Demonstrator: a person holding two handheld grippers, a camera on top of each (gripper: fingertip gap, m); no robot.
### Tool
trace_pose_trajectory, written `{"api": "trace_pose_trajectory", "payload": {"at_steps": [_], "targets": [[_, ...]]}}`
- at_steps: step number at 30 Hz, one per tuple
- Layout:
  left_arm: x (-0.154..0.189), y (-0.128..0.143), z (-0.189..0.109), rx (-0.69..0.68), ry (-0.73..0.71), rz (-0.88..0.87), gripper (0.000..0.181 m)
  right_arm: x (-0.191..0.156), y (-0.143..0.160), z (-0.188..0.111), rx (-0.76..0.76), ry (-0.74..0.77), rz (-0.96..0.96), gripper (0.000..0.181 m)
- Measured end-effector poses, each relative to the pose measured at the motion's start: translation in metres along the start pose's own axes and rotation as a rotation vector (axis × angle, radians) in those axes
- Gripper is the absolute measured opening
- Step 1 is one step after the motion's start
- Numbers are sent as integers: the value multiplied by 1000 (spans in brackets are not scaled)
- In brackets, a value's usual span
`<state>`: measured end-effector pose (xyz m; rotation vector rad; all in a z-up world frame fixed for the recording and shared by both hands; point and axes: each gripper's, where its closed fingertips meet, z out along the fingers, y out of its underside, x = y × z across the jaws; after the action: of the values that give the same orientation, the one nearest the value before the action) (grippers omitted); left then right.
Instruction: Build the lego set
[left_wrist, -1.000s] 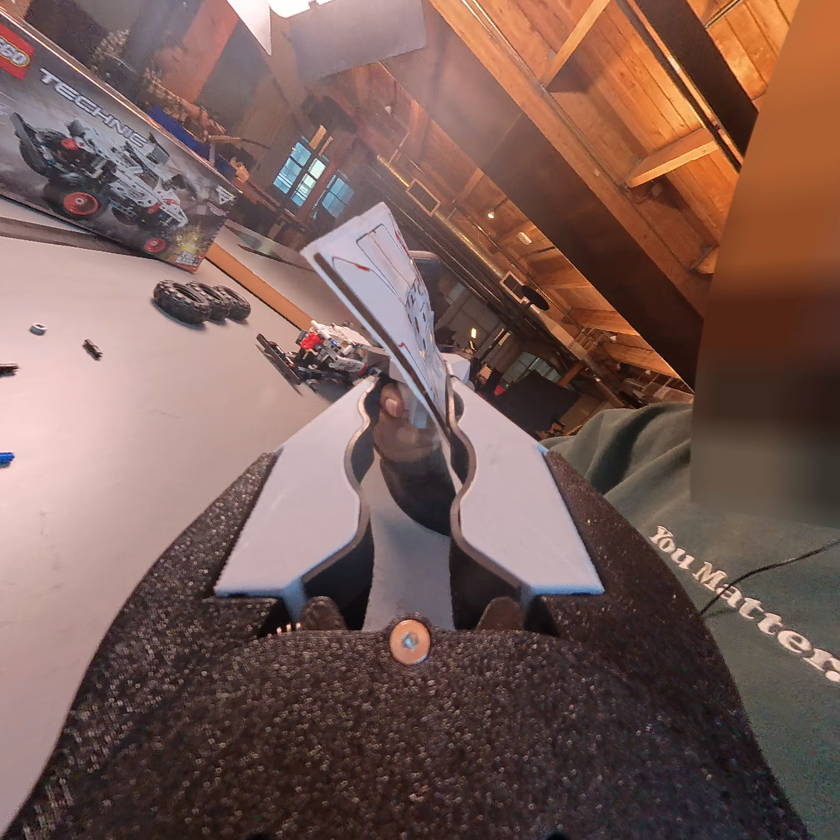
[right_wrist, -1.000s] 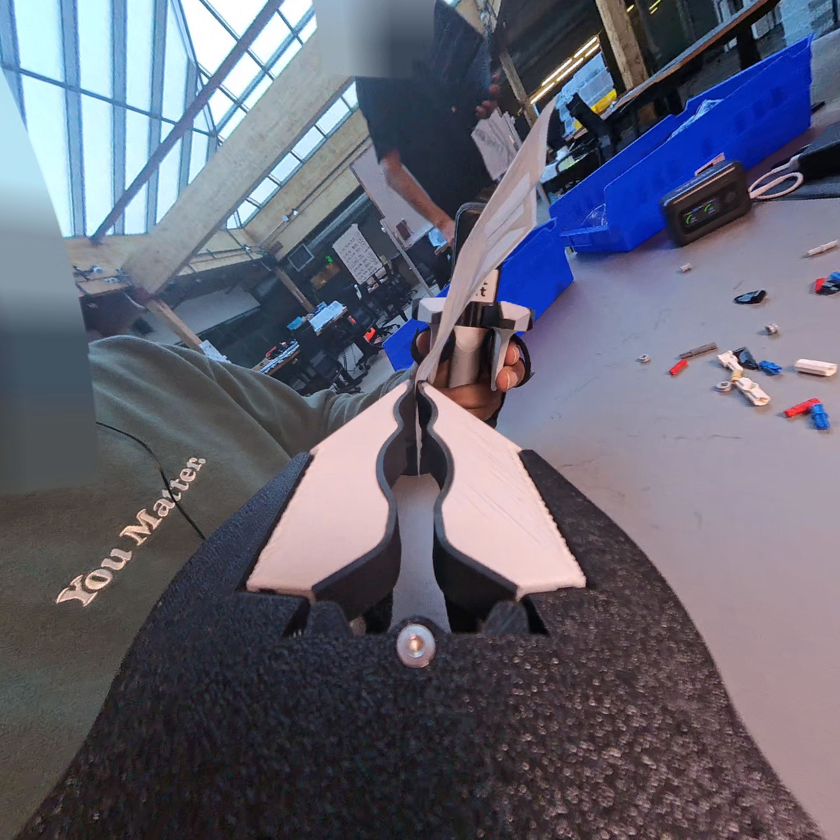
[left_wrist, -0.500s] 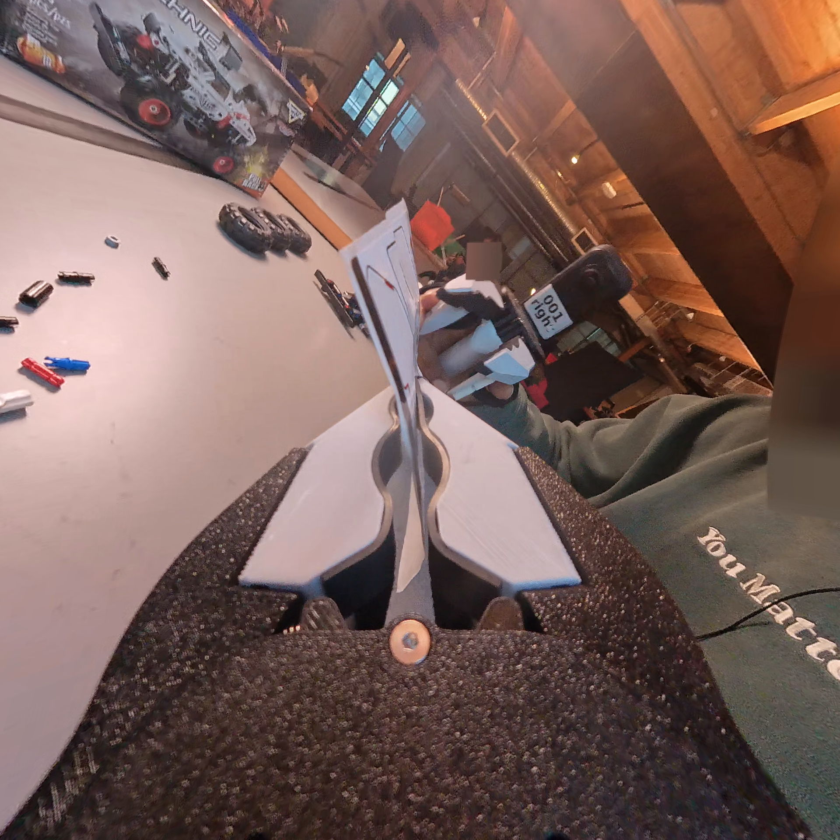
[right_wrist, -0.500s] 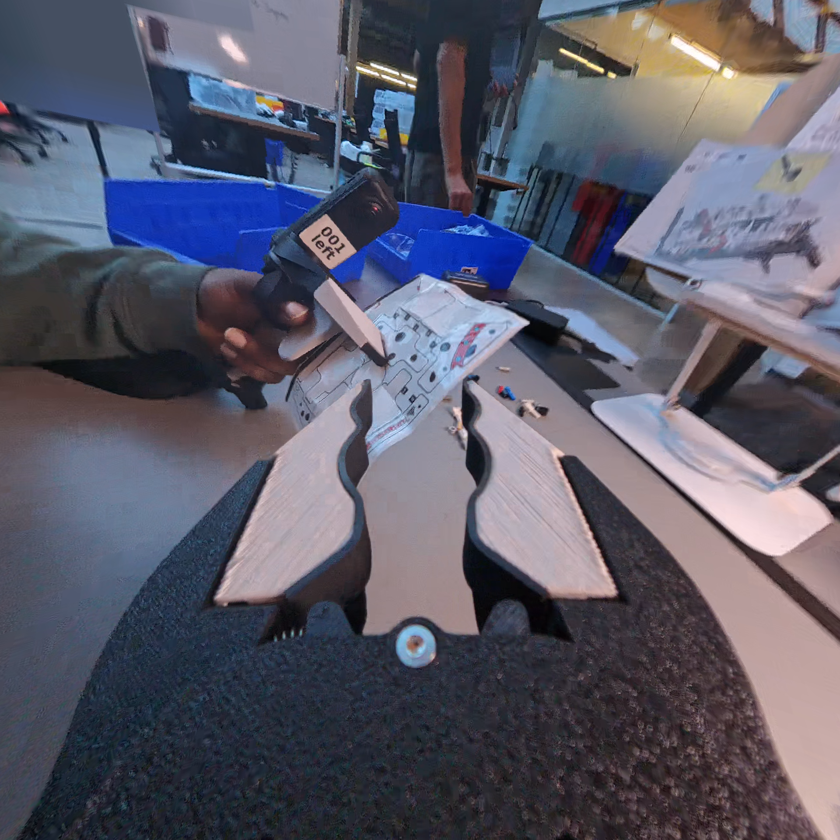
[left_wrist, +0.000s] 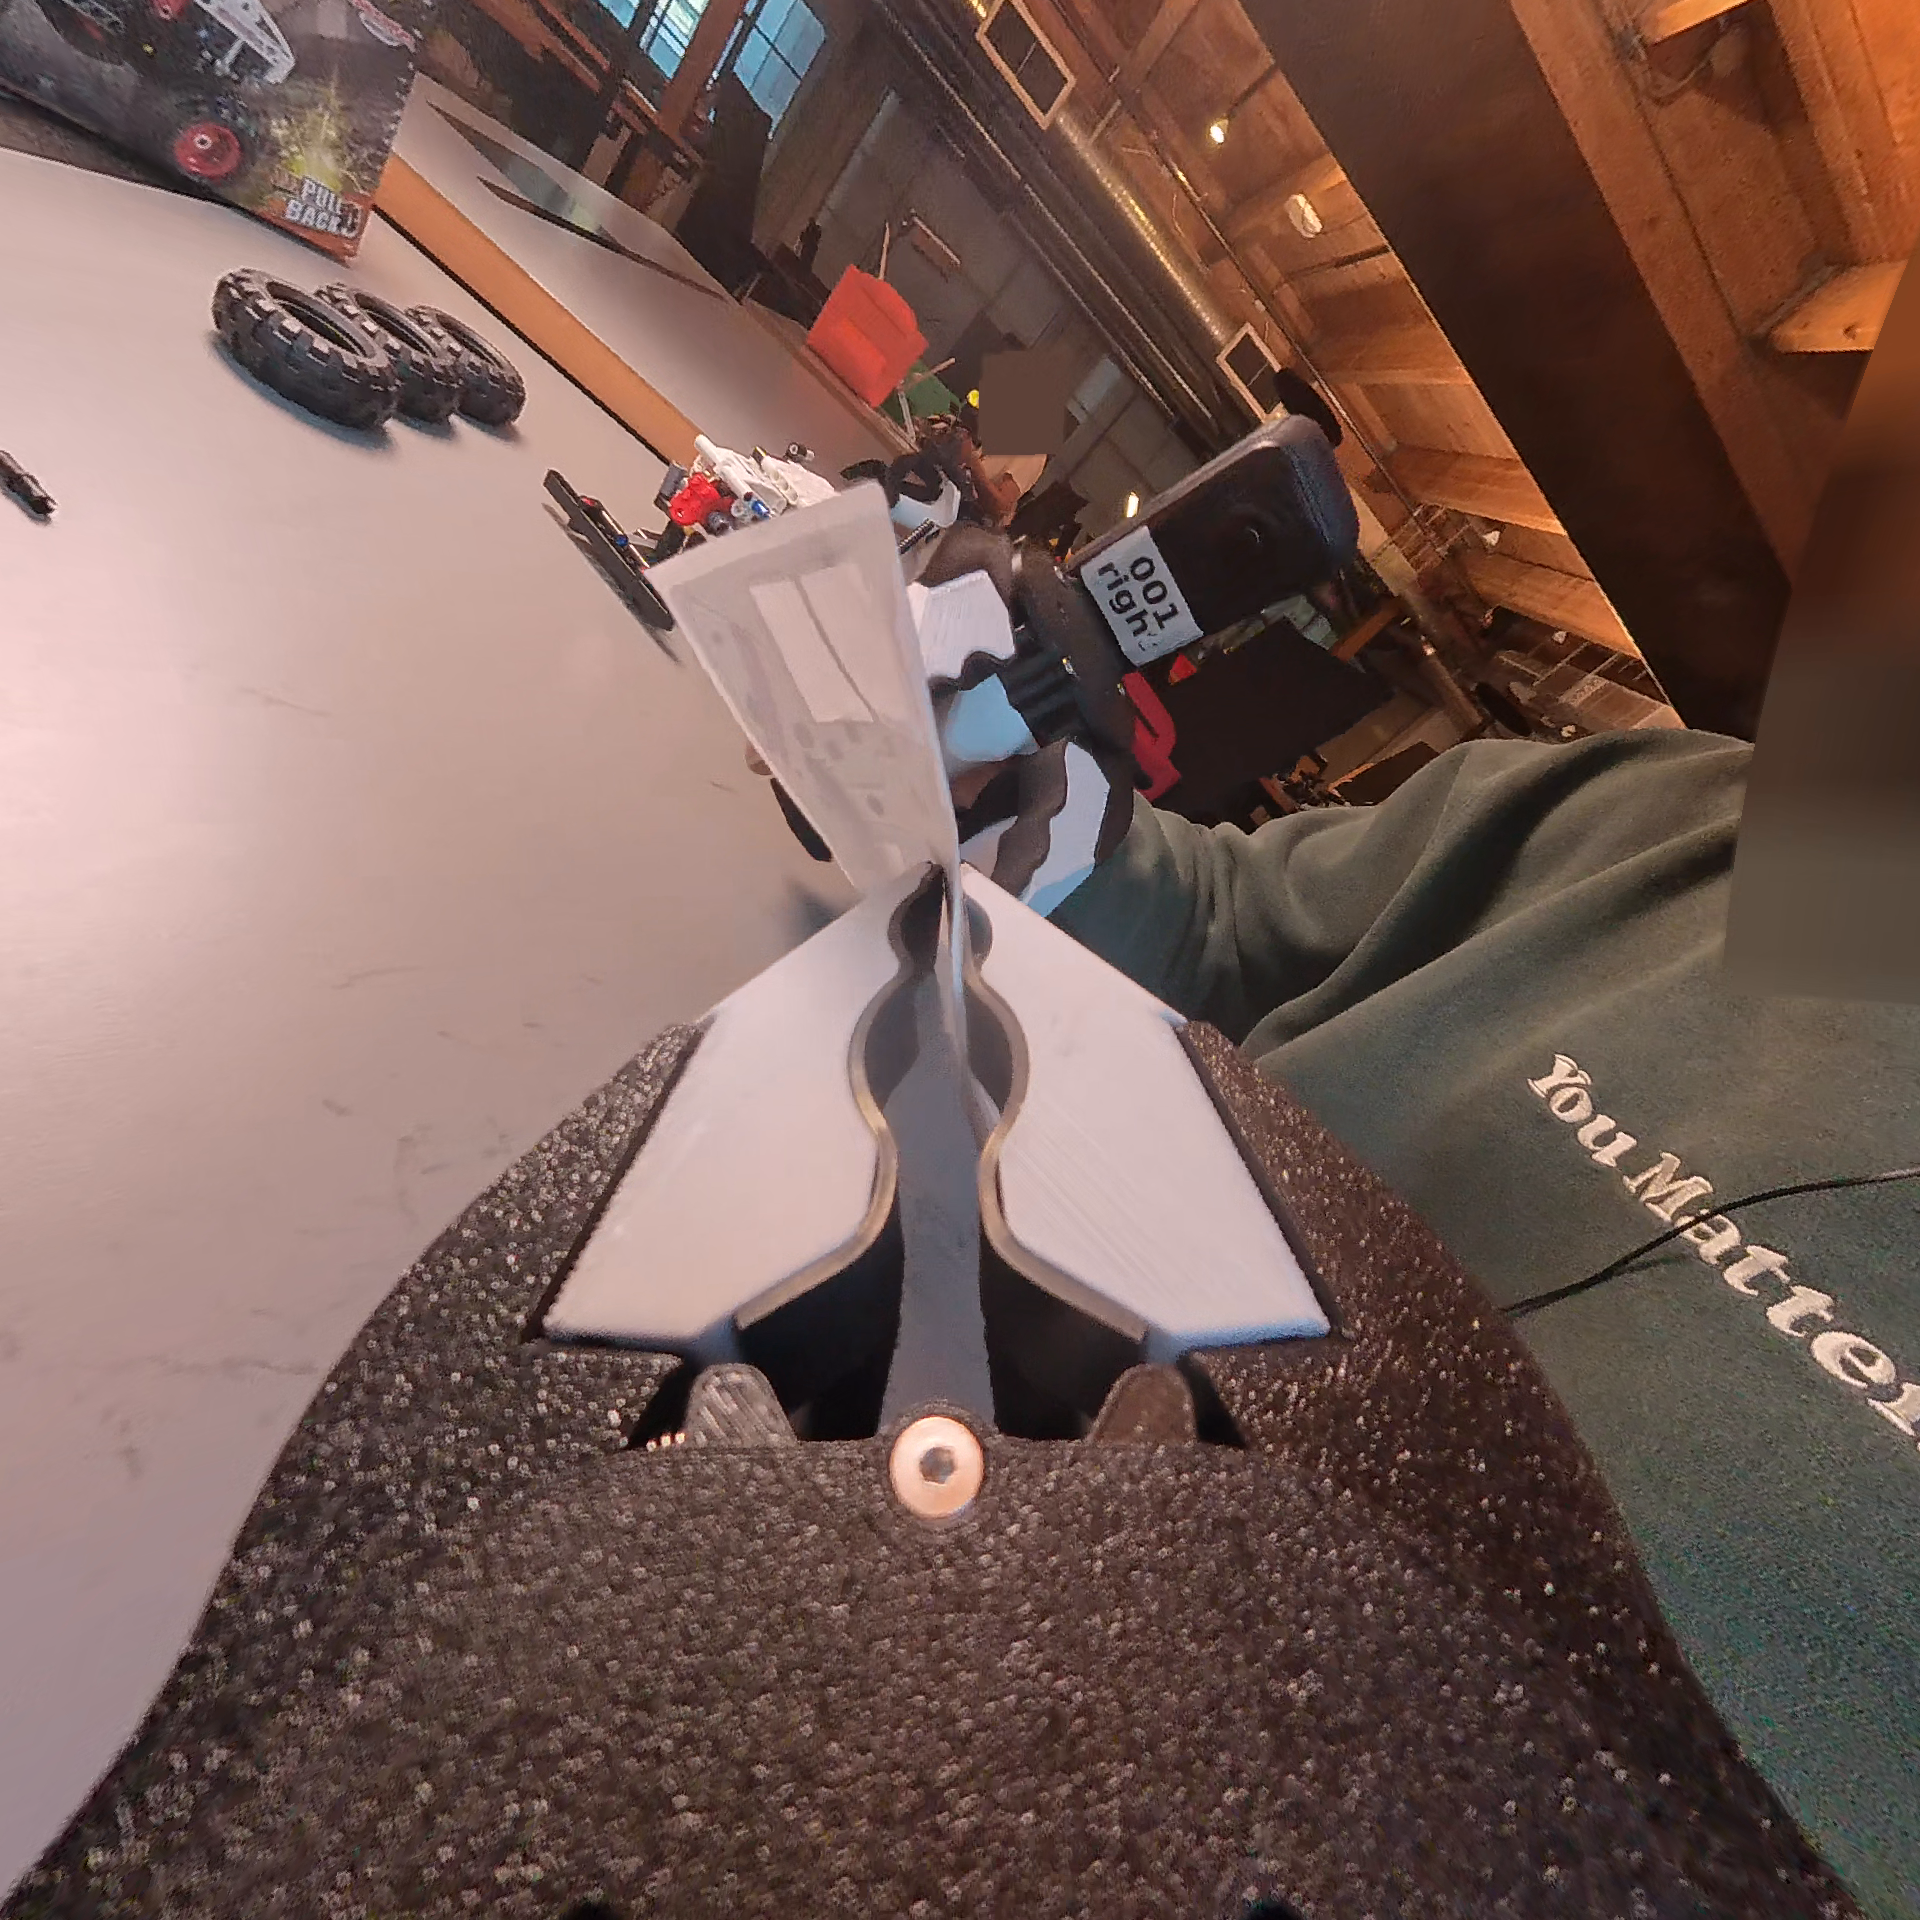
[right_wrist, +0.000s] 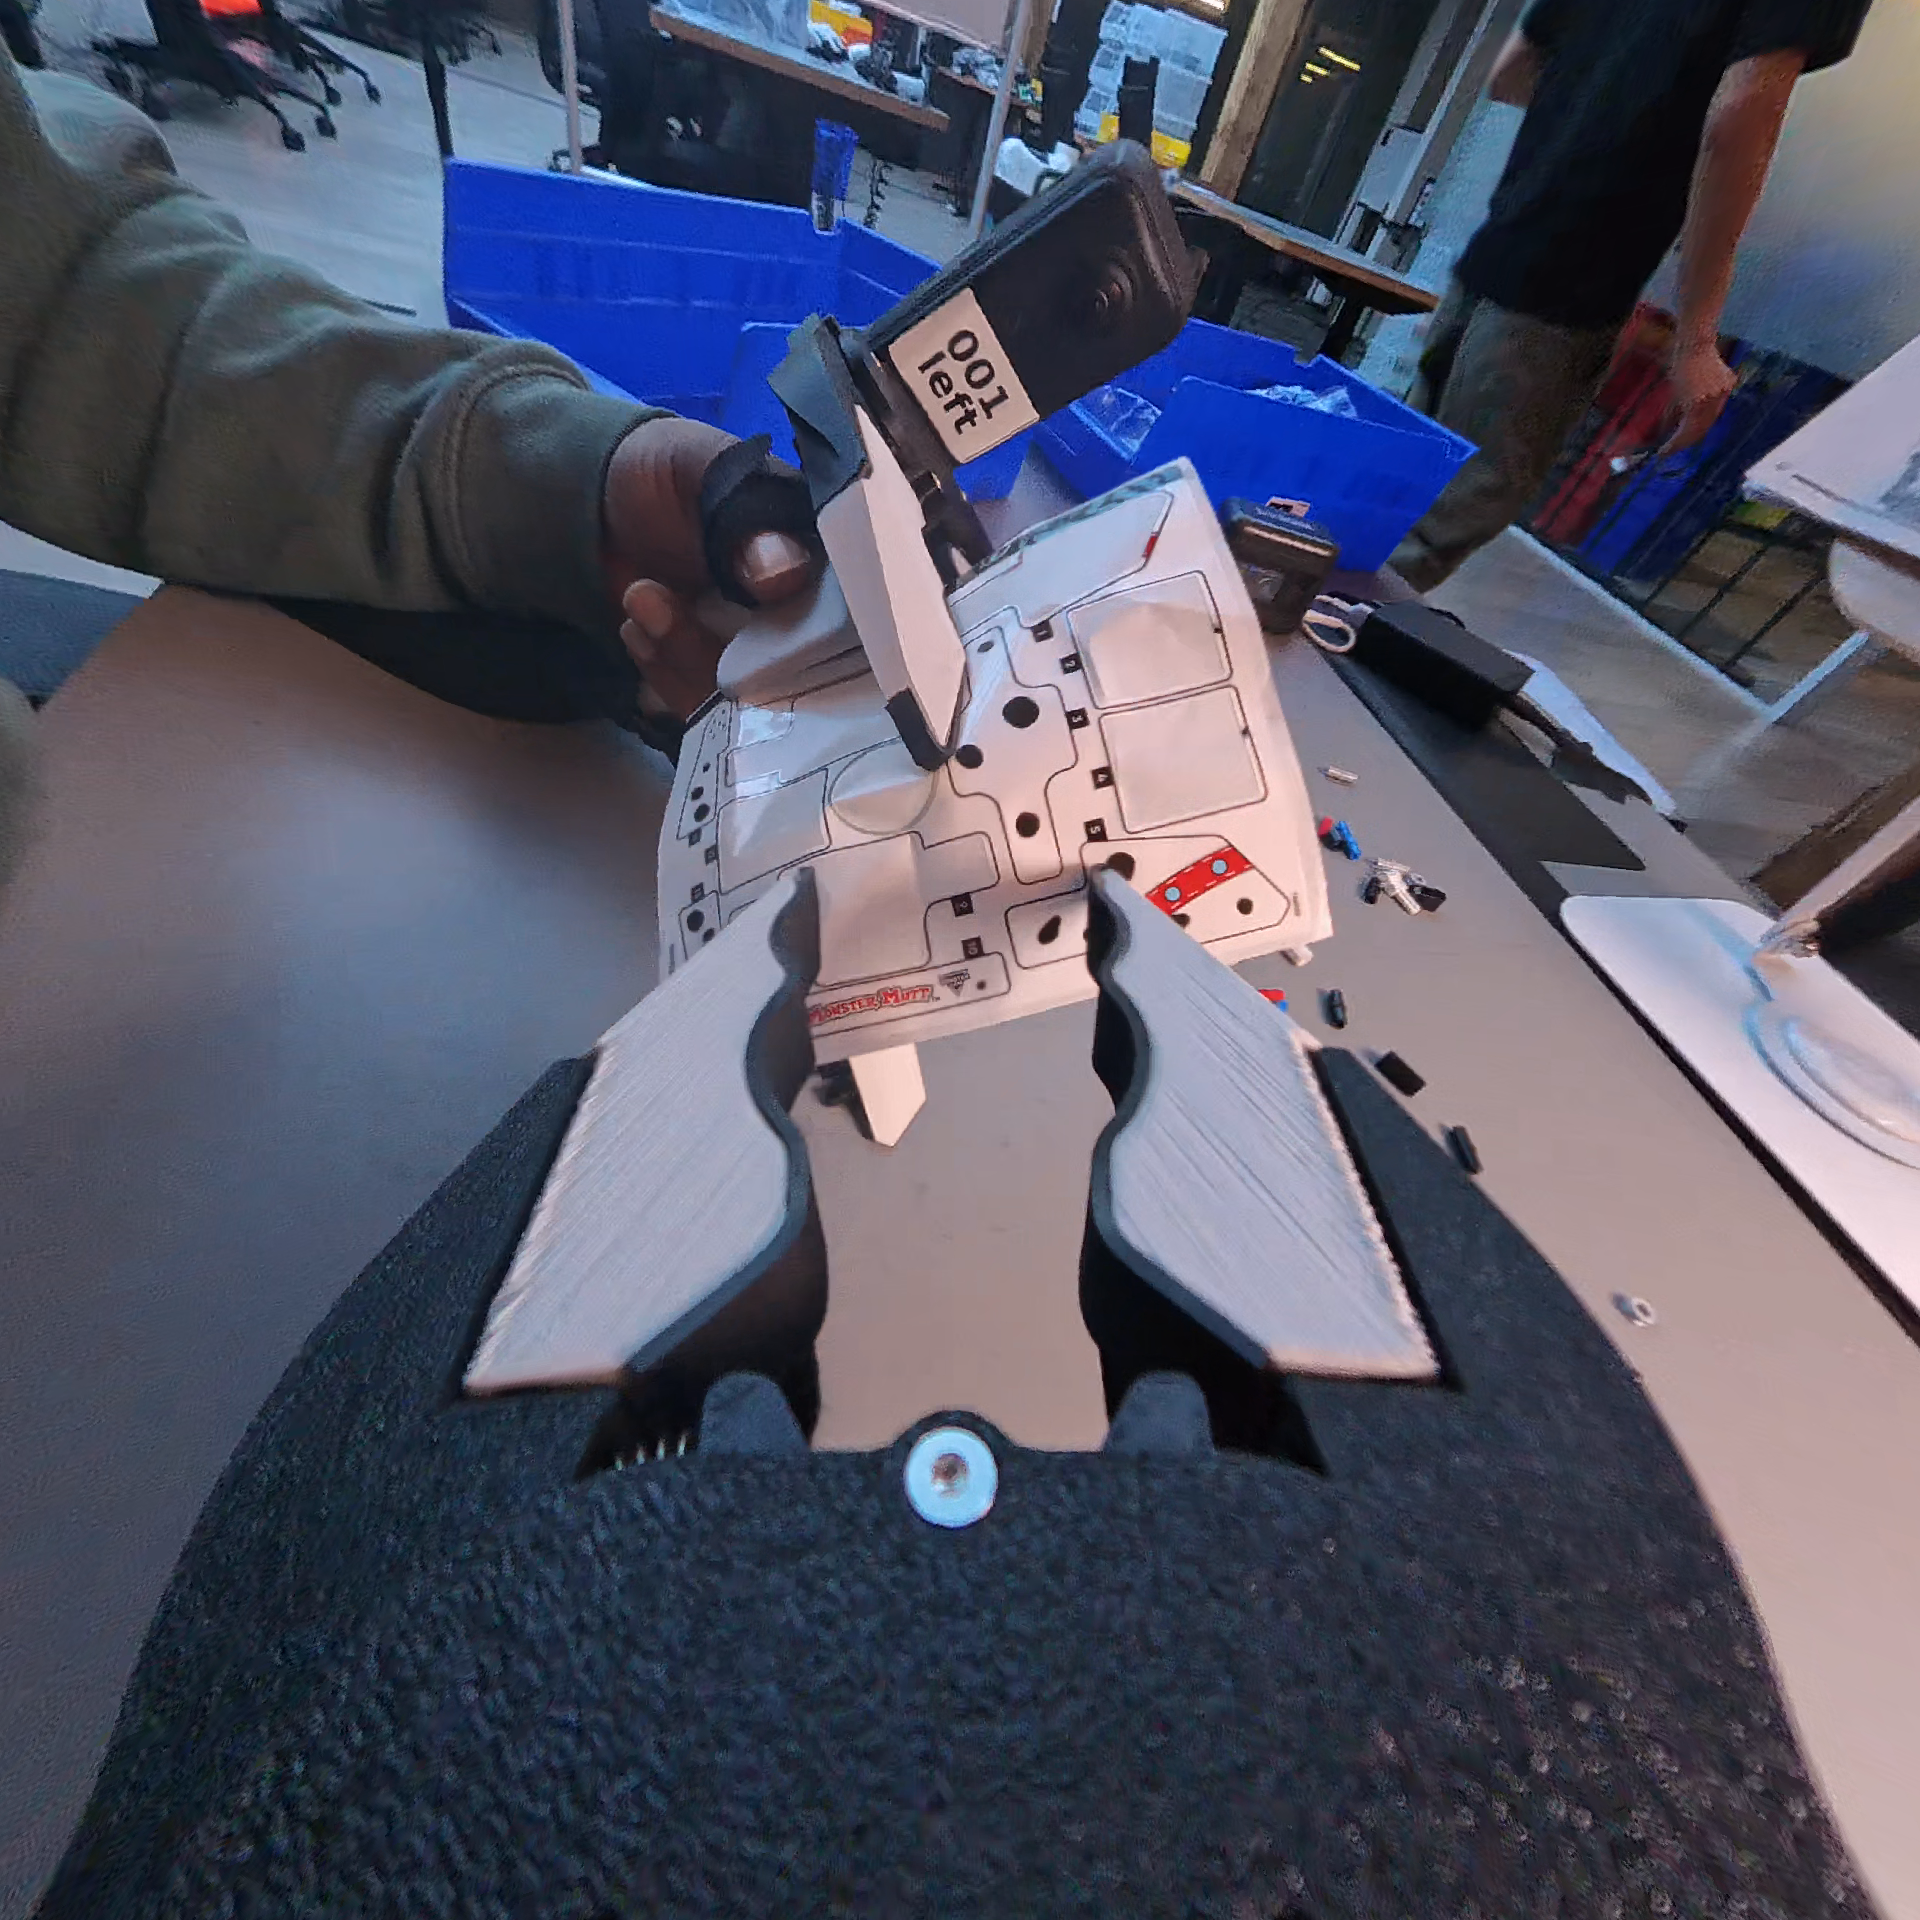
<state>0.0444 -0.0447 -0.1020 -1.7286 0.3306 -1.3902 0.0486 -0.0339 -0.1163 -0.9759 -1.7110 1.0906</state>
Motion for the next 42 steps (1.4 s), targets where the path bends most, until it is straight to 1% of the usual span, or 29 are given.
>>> {"api": "trace_pose_trajectory", "payload": {"at_steps": [4, 7, 8, 9, 11, 16, 19, 21, 24, 27, 29, 31, 33, 34, 35, 36, 37, 39, 41, 42], "targets": [[3, 2, 0, -12, 19, 4, 0, 10, -1, -2, 15, 28, 56, 72], [5, 4, 2, -25, 25, 14, 0, 19, -2, -5, 40, 47, 116, 76], [5, 5, 3, -29, 26, 17, 0, 20, -3, -6, 51, 44, 139, 75], [6, 6, 3, -33, 27, 19, 0, 20, -4, -7, 61, 34, 161, 69], [7, 7, 4, -38, 30, 26, 0, 15, -6, -8, 81, -7, 195, 51], [3, 2, 1, -10, 4, 34, 2, 11, -13, -10, 118, -37, 219, 26], [-3, -3, -3, 8, -34, 48, 6, 14, -14, -12, 129, -27, 231, 20], [-8, -7, -6, 29, -71, 70, 12, 16, -16, -13, 140, -15, 236, 18], [-2, -12, -7, 51, -55, 97, 16, 17, -19, -13, 155, -23, 275, 18], [2, -16, -6, 61, -77, 188, 25, 16, -23, -13, 187, -58, 351, 17], [6, -16, -6, 54, -95, 257, 25, 16, -22, -12, 185, -75, 413, 16], [8, -14, -4, 33, -102, 287, 25, 16, -20, -10, 180, -108, 502, 15], [5, -8, 0, -4, -125, 306, 23, 16, -21, -6, 193, -147, 635, 15], [4, -5, 2, -19, -129, 314, 17, 16, -23, -5, 213, -170, 702, 15], [5, -3, 4, -29, -125, 318, 7, 15, -27, -5, 239, -195, 754, 15], [6, -3, 4, -27, -118, 316, 0, 14, -30, -5, 259, -215, 780, 15], [8, -5, 4, -19, -110, 302, 0, 14, -32, -6, 266, -220, 766, 20], [11, -8, 1, 0, -70, 239, 0, 16, -31, -9, 251, -171, 642, 28], [11, -7, -2, -10, -20, 115, 0, 21, -31, -14, 222, -74, 453, 39], [8, -5, -2, -14, -6, 48, 0, 24, -30, -16, 199, -7, 330, 45]]}}
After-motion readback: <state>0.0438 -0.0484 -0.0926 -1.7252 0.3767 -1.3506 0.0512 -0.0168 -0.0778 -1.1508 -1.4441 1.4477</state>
